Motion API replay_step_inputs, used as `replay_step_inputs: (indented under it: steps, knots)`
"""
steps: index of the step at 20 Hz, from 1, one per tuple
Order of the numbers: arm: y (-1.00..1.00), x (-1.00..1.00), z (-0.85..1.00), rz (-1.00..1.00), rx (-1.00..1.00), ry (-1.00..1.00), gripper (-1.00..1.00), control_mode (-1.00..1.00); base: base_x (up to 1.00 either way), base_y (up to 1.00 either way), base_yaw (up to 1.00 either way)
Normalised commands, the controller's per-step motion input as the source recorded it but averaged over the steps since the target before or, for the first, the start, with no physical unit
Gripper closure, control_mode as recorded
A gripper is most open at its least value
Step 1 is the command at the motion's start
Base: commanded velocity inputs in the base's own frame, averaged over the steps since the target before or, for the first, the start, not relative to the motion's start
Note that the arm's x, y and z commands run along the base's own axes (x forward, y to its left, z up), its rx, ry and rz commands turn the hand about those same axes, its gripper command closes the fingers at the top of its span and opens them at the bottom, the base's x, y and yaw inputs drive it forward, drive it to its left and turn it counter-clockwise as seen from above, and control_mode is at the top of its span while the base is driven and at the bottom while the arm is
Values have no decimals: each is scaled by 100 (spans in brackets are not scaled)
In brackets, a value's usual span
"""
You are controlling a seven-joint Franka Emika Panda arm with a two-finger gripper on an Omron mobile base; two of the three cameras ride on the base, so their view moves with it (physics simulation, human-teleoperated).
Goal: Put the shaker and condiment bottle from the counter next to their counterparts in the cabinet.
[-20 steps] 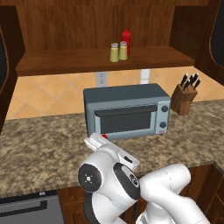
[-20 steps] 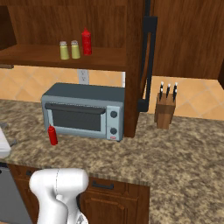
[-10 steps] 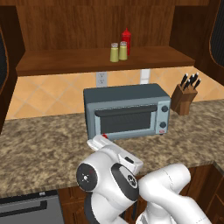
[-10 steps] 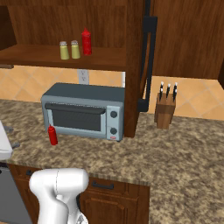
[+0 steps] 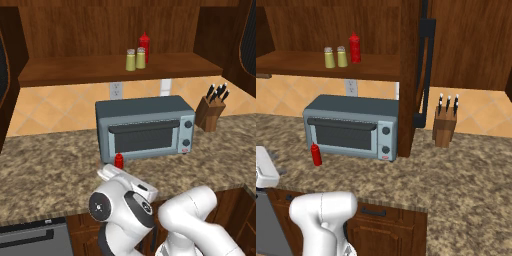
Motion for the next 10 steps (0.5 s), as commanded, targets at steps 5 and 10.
replay_step_inputs:
  steps: [5,10]
  knots:
    - [0,7,-8,7,1,0,-100,-100,0,0,0]
    - [0,0,-22,25,0,-4,-100,-100,0,0,0]
